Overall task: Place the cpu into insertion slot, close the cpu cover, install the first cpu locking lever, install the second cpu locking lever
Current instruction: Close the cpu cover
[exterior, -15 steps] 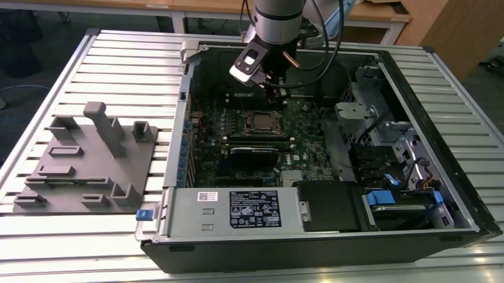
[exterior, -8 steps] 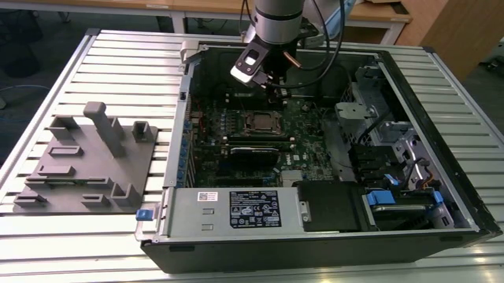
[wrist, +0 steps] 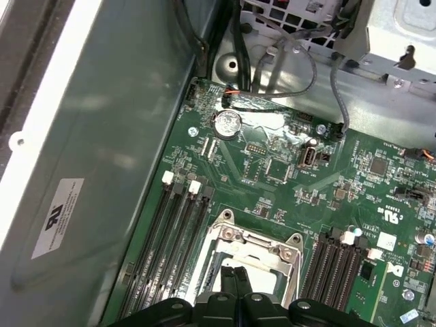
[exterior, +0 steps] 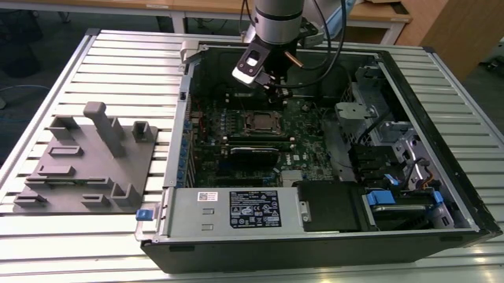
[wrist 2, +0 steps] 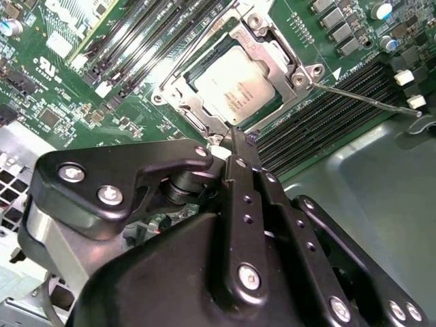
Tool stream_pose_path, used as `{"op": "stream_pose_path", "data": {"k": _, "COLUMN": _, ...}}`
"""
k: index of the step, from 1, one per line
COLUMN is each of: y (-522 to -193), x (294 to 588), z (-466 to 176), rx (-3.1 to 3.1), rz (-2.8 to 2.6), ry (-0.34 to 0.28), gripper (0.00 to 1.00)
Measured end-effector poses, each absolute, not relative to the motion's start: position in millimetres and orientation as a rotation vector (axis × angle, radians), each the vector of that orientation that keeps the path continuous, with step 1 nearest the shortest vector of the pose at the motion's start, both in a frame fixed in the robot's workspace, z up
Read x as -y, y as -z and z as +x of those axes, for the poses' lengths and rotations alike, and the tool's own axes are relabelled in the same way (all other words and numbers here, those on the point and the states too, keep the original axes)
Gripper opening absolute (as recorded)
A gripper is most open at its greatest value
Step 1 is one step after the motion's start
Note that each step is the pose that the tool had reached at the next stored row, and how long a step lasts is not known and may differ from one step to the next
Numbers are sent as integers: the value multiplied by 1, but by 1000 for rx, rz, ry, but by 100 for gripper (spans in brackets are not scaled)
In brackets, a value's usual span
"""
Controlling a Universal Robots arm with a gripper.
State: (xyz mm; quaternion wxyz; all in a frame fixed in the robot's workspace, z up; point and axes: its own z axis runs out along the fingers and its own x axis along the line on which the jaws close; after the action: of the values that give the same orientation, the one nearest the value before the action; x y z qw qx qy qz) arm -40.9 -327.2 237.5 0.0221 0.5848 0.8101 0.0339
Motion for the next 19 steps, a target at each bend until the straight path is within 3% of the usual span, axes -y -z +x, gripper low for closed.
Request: {"op": "stream_pose_path", "data": {"k": 19, "y": -237, "x": 327, "z": -41, "rx": -2564, "rz": 1739, "ry": -107, "gripper": 10}}
